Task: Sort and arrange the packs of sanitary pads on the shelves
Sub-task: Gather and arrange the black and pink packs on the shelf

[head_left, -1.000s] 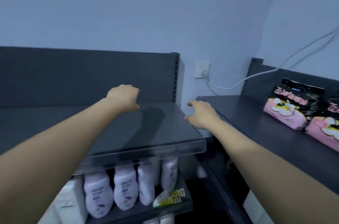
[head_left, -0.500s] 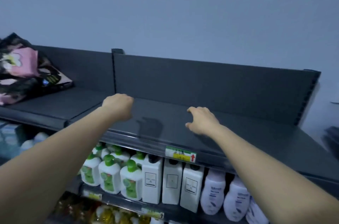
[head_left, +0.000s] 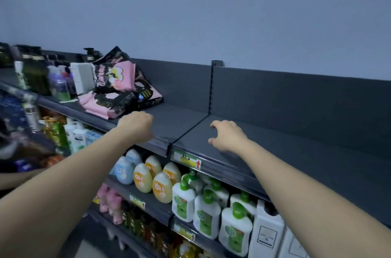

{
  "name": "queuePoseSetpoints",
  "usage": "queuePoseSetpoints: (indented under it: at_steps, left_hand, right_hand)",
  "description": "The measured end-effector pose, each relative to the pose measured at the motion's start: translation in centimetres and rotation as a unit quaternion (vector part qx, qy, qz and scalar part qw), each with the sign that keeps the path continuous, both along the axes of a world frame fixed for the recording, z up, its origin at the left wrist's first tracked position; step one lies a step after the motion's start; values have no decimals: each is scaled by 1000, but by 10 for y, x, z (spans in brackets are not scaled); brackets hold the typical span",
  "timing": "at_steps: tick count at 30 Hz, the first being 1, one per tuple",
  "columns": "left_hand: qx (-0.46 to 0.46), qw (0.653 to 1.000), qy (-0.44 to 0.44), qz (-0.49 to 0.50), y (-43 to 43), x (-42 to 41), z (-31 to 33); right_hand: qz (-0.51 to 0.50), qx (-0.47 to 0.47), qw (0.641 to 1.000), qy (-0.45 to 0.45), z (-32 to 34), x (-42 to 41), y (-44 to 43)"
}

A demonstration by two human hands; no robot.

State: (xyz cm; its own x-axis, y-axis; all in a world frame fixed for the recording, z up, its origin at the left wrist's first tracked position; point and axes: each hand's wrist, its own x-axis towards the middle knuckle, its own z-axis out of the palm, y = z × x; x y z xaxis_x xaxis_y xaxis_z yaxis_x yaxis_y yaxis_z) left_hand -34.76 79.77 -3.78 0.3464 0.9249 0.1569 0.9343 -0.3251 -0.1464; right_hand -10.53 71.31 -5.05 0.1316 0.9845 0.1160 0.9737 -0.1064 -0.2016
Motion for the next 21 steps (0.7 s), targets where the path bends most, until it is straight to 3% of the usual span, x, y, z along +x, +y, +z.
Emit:
queuePoseSetpoints:
  at_steps: [13,21]
  left_hand:
    - [10,994,-20,103,122,-78,-18]
    - [42,986,-90,133,210,-115,-7]
  right_hand:
    - [115,-2,993,3,-12,-83,158]
    - [144,1,990,-4,-12,-119,253]
